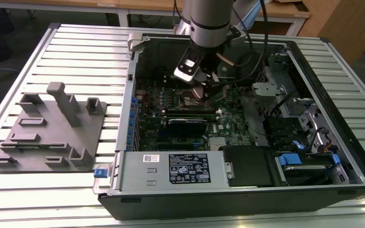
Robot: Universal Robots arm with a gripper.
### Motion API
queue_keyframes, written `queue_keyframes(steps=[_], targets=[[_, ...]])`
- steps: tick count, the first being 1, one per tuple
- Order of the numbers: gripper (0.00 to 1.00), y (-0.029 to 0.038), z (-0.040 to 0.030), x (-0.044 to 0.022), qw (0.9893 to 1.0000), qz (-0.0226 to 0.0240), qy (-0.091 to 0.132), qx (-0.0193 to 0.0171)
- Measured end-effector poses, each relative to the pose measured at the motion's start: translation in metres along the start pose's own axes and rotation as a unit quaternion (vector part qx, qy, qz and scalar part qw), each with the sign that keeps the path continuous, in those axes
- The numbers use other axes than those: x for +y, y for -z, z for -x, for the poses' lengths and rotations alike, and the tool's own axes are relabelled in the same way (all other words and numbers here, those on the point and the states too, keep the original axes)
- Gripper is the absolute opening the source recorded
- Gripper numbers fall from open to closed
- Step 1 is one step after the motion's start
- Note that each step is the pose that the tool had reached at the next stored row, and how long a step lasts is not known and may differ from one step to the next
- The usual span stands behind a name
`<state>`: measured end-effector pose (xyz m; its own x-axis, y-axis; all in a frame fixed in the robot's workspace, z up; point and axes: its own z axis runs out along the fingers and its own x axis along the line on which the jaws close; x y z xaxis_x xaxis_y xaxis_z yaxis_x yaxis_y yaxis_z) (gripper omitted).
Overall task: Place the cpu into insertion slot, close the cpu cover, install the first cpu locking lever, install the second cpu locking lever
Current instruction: 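Place the cpu into insertion slot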
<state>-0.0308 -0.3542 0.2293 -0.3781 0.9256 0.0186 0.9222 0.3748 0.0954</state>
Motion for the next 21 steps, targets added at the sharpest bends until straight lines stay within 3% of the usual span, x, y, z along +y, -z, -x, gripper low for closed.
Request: queue_keyframes(steps=[4,7,12,17,18,21], targets=[[0.54,-0.0006,0.0,0.0,0.9994,0.0007,-0.036,-0.0034],[0.54,-0.0011,0.0,-0.0001,0.998,0.0012,-0.063,-0.0061],[0.54,-0.0019,0.0,-0.0002,0.994,0.0021,-0.108,-0.0104],[0.54,-0.0026,0.0001,-0.0002,0.9882,0.0028,-0.152,-0.0146],[0.54,-0.0026,0.0001,-0.0003,0.9876,0.0029,-0.156,-0.015],[0.54,-0.0027,-0.0006,-0.0017,0.9874,0.003,-0.158,-0.0151]])
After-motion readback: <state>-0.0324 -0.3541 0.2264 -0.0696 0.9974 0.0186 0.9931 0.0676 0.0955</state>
